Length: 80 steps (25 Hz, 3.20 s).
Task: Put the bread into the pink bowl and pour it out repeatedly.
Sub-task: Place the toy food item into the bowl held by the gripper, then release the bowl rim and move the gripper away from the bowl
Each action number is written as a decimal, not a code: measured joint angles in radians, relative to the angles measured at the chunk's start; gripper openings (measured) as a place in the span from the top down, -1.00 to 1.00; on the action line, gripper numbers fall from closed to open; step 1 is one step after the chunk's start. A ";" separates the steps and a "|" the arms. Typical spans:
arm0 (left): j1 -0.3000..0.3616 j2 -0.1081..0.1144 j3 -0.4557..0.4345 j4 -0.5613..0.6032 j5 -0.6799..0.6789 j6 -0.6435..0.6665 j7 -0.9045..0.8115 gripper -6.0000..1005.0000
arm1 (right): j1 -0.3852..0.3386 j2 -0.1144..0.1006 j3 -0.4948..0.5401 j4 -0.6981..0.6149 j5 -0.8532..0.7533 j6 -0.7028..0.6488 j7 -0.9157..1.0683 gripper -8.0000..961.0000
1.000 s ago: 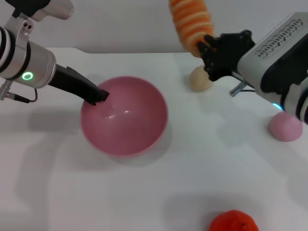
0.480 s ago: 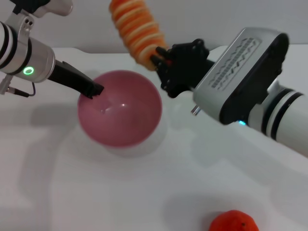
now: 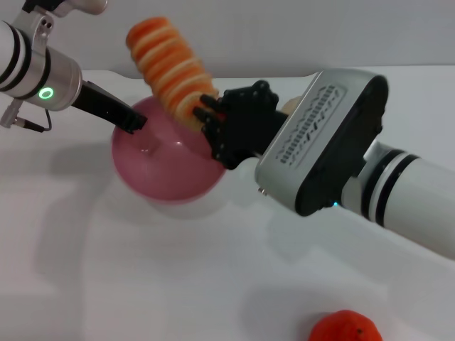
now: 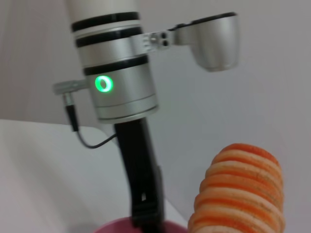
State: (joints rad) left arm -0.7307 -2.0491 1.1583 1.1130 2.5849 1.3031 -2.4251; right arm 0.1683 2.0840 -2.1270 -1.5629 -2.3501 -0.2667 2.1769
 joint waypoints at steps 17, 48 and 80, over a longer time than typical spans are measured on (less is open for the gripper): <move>-0.004 -0.003 -0.013 0.002 0.000 0.005 -0.002 0.91 | 0.026 -0.004 -0.036 0.060 0.006 -0.005 0.002 0.76; 0.018 -0.008 -0.003 -0.004 -0.015 -0.007 0.010 0.91 | -0.033 -0.008 0.072 0.030 0.213 0.343 0.066 0.07; 0.028 -0.009 0.160 -0.013 -0.149 -0.020 -0.001 0.91 | -0.118 -0.013 0.134 0.212 0.008 0.766 0.305 0.07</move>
State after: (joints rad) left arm -0.7027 -2.0585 1.3187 1.0997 2.4357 1.2829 -2.4260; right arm 0.0506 2.0712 -1.9927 -1.3510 -2.3417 0.4998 2.4821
